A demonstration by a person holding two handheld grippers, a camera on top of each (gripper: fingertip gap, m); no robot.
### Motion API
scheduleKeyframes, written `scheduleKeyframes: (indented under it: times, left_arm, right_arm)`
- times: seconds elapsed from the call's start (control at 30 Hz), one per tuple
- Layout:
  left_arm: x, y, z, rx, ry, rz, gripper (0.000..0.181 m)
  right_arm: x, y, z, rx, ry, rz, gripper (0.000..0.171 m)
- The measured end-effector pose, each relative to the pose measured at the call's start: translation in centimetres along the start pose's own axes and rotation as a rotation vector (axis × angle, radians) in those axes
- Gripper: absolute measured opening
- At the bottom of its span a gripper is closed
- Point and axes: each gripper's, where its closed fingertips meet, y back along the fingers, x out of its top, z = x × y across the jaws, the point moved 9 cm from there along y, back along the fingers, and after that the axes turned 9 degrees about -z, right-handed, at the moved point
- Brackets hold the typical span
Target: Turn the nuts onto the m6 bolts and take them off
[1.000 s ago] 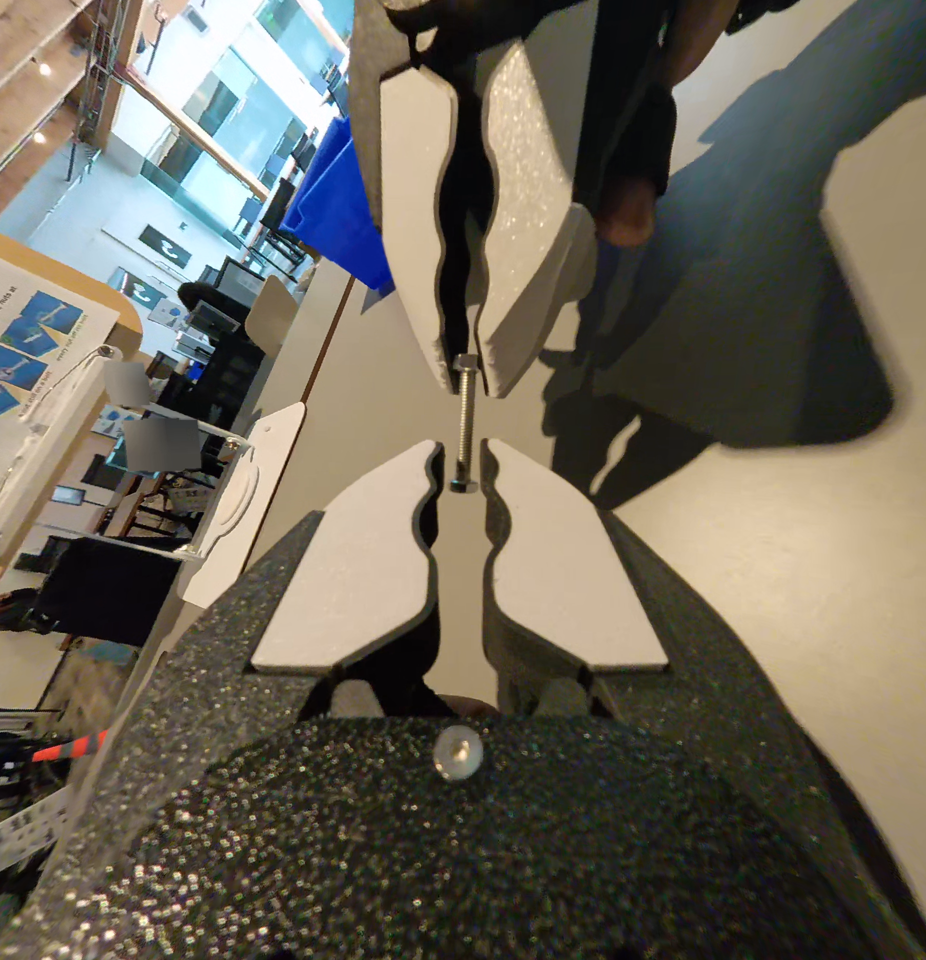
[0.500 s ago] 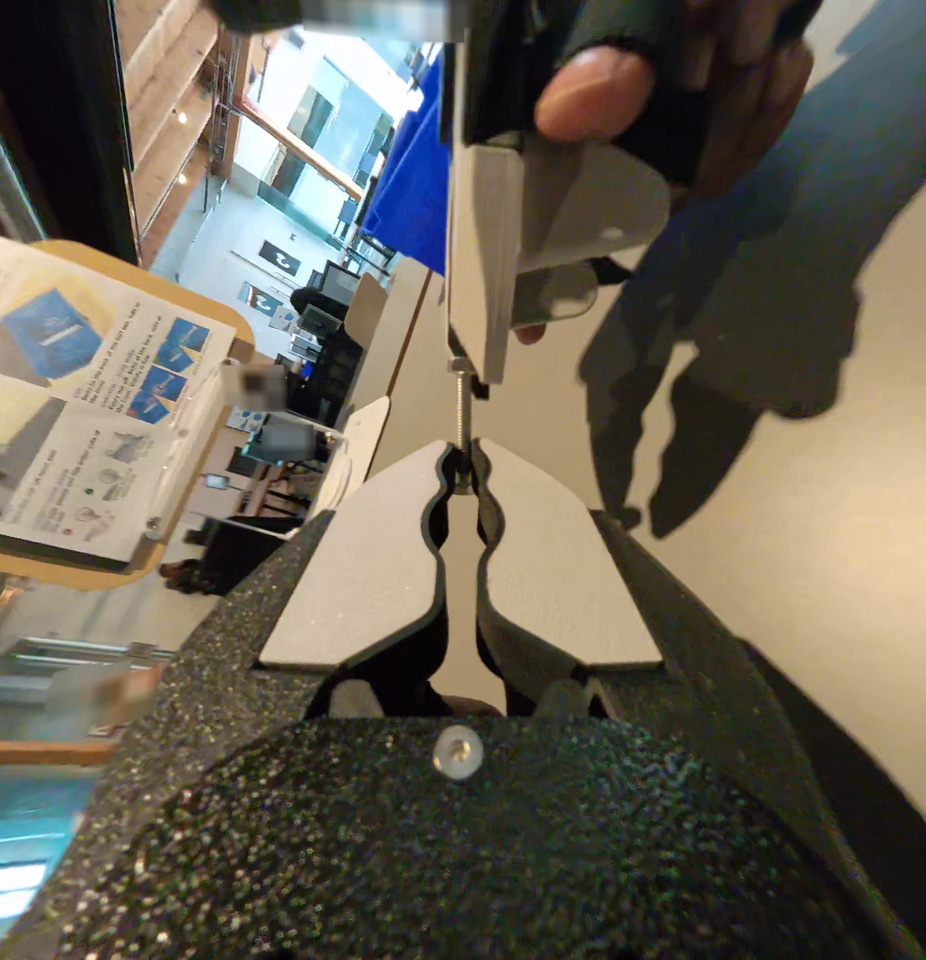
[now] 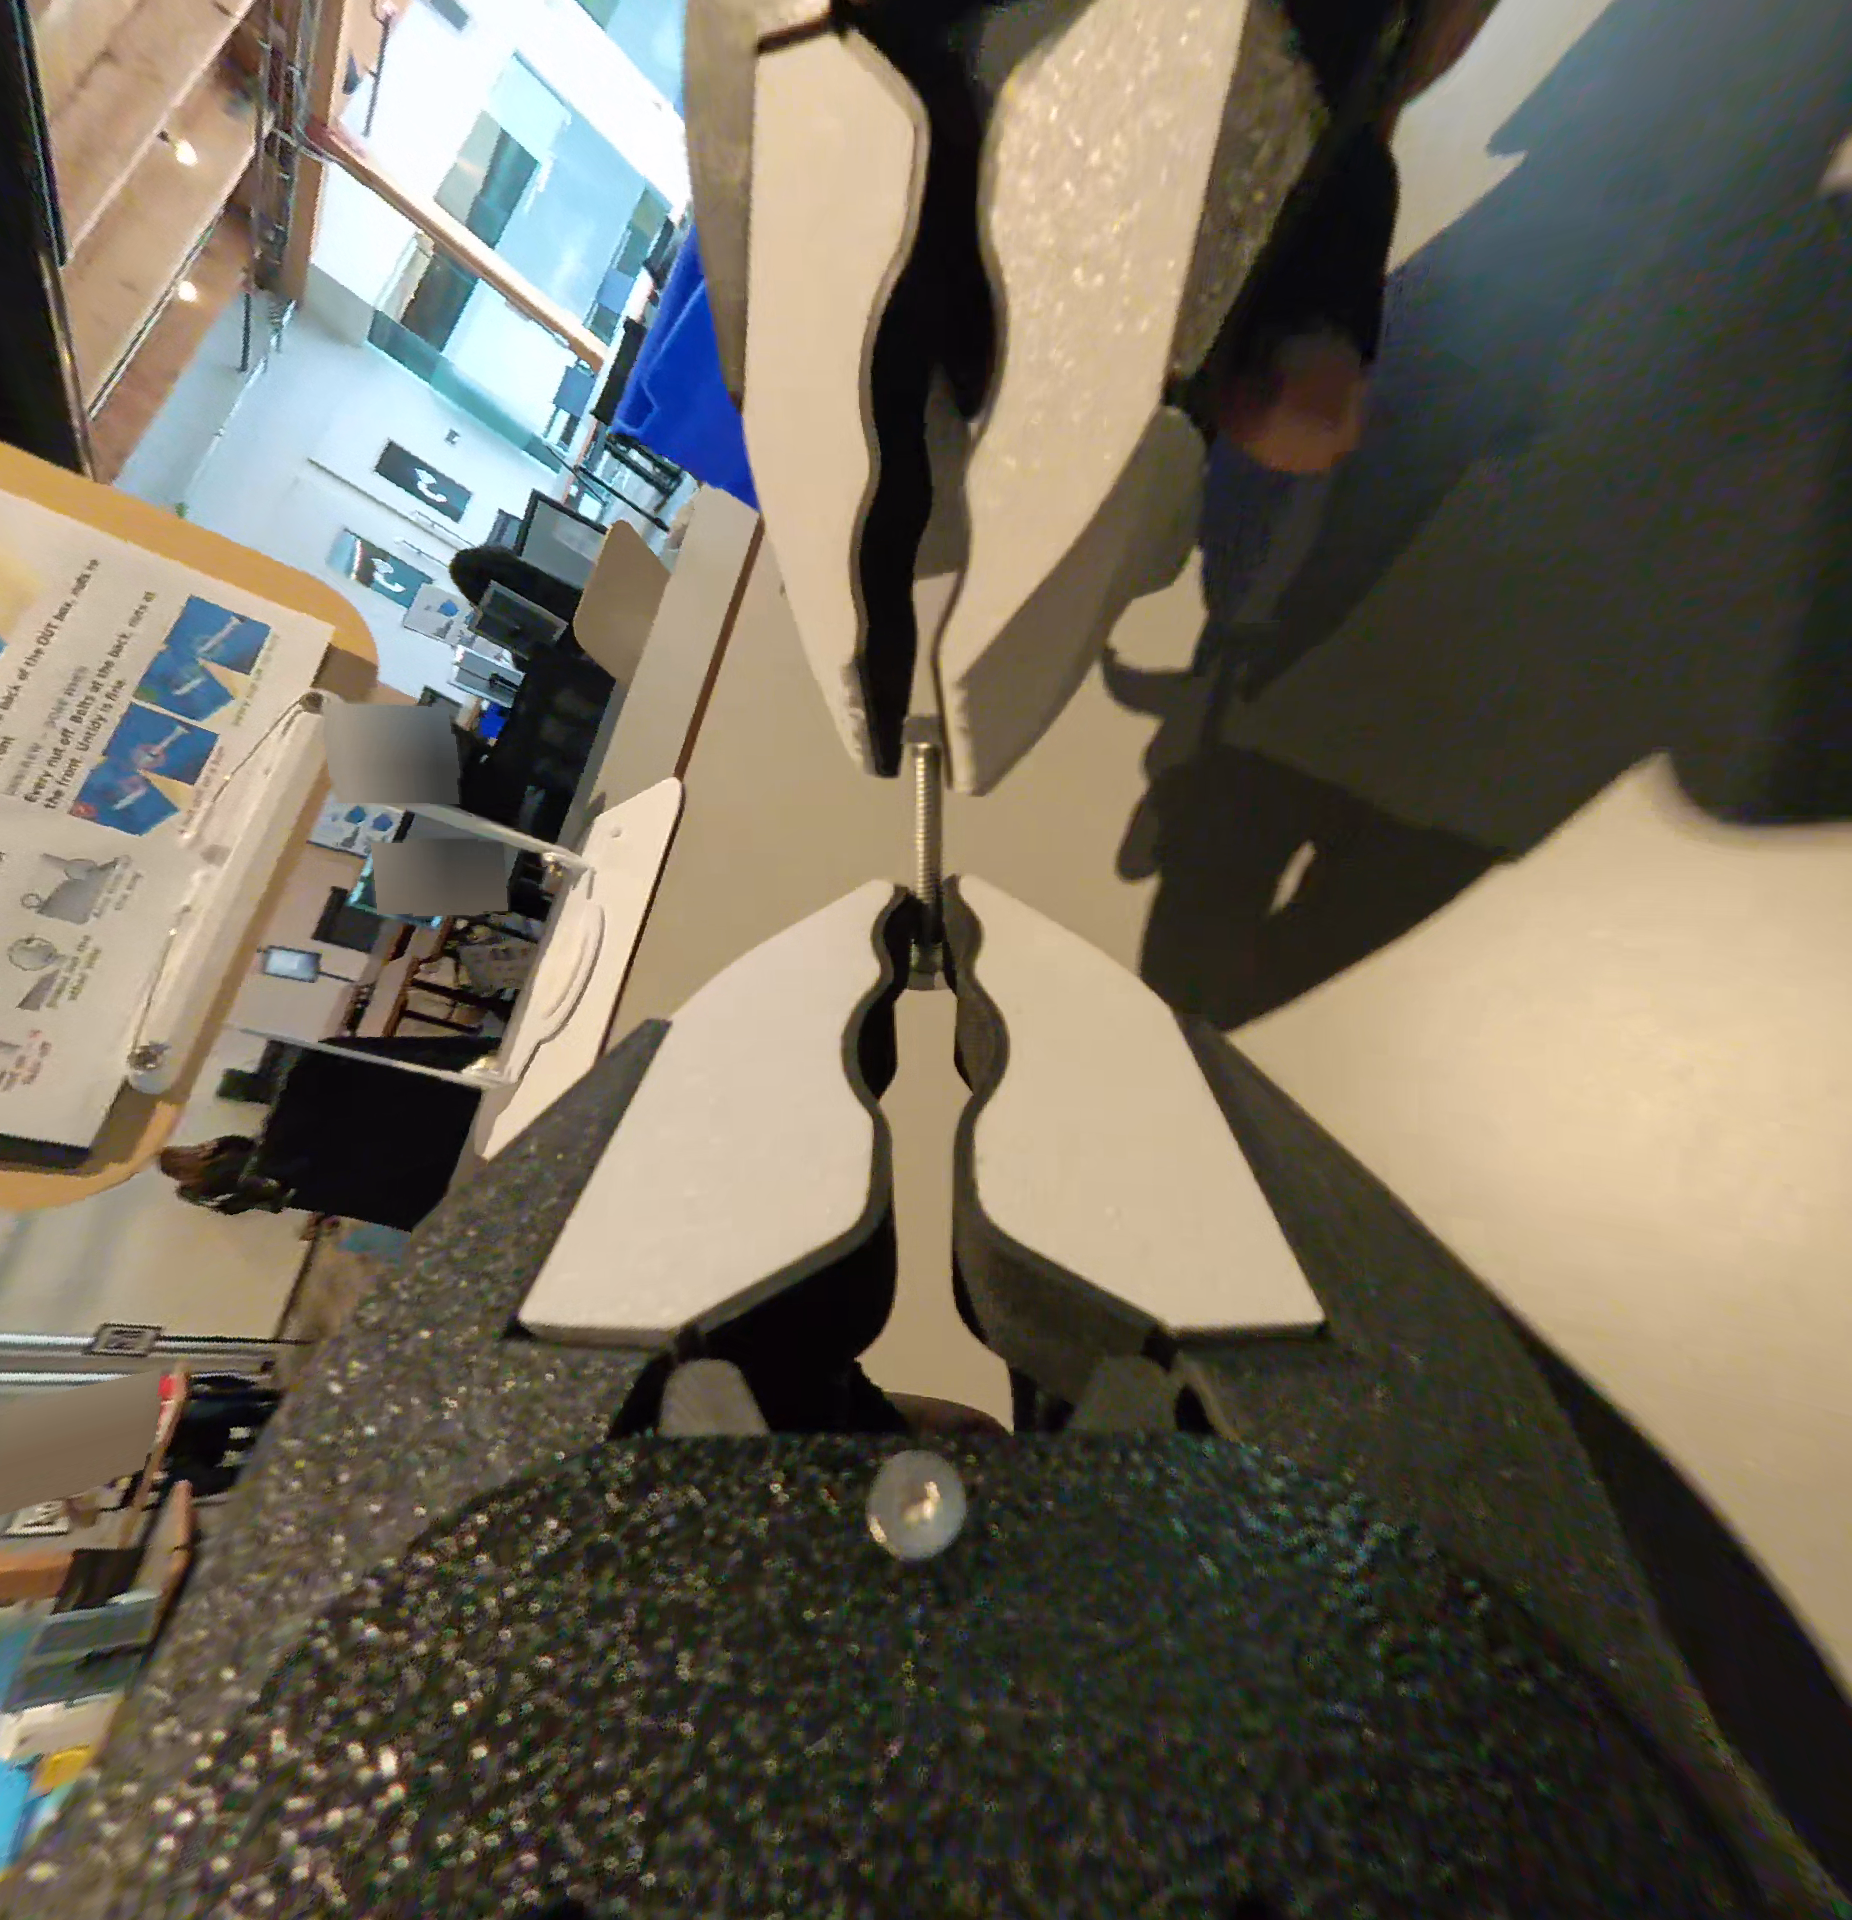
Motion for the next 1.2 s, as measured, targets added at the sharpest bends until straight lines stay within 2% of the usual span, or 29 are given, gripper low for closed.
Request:
scheduleKeyframes:
  times: [0.03, 0.13, 0.27, 0.33, 0.4, 0.5, 0.6, 0.7, 0.77, 0.8, 0.87, 1.0, 1.07, 1.13, 1.2]
  left_arm:
    - [0.0, 0.0, 0.1, 0.012, -0.027, -0.017, 0.006]
    - [-0.2, -0.2, 0.4, 0.072, -0.134, -0.075, 0.006]
    - [-0.3, -0.4, 0.6, 0.160, -0.266, -0.130, 0.006]
    - [-0.2, -0.3, 0.5, 0.165, -0.246, -0.116, 0.006]
    - [-0.1, -0.2, 0.3, 0.158, -0.192, -0.090, 0.006]
    - [-0.2, 0.1, -0.1, 0.141, -0.123, -0.060, 0.006]
    - [-0.3, 0.2, -0.1, 0.126, -0.106, -0.048, 0.006]
    - [0.0, 0.3, 0.2, 0.098, -0.122, -0.034, 0.006]
    - [0.3, 0.3, 0.5, 0.088, -0.137, -0.024, 0.006]
    - [0.3, 0.2, 0.7, 0.093, -0.153, -0.035, 0.006]
    - [0.2, 0.0, 0.8, 0.120, -0.206, -0.070, 0.006]
    - [0.3, -0.1, 0.9, 0.193, -0.311, -0.116, 0.006]
    - [0.5, -0.2, 1.0, 0.213, -0.319, -0.123, 0.006]
    - [0.5, -0.4, 1.0, 0.212, -0.307, -0.137, 0.006]
    - [0.5, -0.5, 1.1, 0.205, -0.308, -0.146, 0.006]
  right_arm:
    - [0.0, -0.1, 0.0, 0.008, -0.016, -0.016, 0.011]
    - [-0.3, -0.8, 0.3, 0.063, -0.172, -0.072, 0.011]
    - [-1.0, -1.5, 1.3, 0.292, -0.712, -0.044, 0.011]
    - [-1.5, -1.5, 1.7, 0.382, -0.814, 0.024, 0.010]
    - [-1.6, -1.1, 1.9, 0.379, -0.729, 0.073, 0.012]
    - [-1.3, -0.4, 1.9, 0.227, -0.476, 0.070, 0.028]
    - [-0.8, 0.0, 1.0, 0.099, -0.212, 0.060, 0.033]
    - [-0.5, -0.5, 0.0, 0.021, -0.062, 0.030, 0.032]
    - [-0.5, -1.0, -0.5, -0.003, -0.029, -0.003, 0.018]
    - [-0.5, -1.2, -0.6, -0.004, -0.040, -0.016, 0.011]
    - [-0.6, -1.5, -0.5, 0.042, -0.162, -0.057, 0.010]
    - [-1.3, -2.0, 0.4, 0.332, -0.750, -0.014, 0.010]
    - [-2.0, -2.1, 0.6, 0.458, -0.920, 0.077, 0.011]
    - [-2.3, -1.7, 0.8, 0.455, -0.881, 0.128, 0.027]
    - [-2.4, -1.1, 1.0, 0.311, -0.735, 0.116, 0.044]
